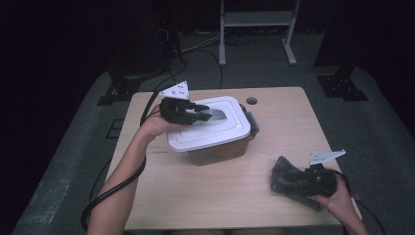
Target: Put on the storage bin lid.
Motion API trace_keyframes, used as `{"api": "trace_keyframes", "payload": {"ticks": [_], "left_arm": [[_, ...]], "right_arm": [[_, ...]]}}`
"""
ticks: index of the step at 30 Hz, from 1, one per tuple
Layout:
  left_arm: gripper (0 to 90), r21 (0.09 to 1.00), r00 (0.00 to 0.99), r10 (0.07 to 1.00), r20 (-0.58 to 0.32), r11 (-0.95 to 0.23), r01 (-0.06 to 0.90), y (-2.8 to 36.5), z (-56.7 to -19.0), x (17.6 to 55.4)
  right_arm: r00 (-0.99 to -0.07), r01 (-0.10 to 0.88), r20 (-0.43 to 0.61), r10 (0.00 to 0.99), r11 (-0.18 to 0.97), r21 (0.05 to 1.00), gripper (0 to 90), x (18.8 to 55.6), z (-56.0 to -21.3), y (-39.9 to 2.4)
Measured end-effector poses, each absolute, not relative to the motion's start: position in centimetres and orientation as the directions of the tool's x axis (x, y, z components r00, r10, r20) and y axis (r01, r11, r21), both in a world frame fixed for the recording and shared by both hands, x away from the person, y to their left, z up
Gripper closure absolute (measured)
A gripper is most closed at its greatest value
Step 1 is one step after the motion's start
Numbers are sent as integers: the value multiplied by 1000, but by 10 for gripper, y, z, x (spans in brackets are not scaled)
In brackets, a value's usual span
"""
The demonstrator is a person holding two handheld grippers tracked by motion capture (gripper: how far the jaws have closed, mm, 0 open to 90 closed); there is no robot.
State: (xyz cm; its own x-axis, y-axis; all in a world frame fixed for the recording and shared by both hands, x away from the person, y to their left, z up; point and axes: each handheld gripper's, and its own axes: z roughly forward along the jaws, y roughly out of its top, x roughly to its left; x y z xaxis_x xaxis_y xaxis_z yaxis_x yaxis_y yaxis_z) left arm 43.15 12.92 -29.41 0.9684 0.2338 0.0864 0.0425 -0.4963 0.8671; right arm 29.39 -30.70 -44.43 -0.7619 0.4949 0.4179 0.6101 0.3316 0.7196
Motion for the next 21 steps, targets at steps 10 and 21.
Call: {"api": "trace_keyframes", "payload": {"ticks": [10,21], "left_arm": [[668,863,971,225,78,-503,47,122,-305,444],[668,852,976,209,69,-520,51,106,-316,452]], "right_arm": [[-760,611,418,497,331,719,367,293,-445,-309],[-762,610,417,496,332,720,368,292,-445,-309]]}}
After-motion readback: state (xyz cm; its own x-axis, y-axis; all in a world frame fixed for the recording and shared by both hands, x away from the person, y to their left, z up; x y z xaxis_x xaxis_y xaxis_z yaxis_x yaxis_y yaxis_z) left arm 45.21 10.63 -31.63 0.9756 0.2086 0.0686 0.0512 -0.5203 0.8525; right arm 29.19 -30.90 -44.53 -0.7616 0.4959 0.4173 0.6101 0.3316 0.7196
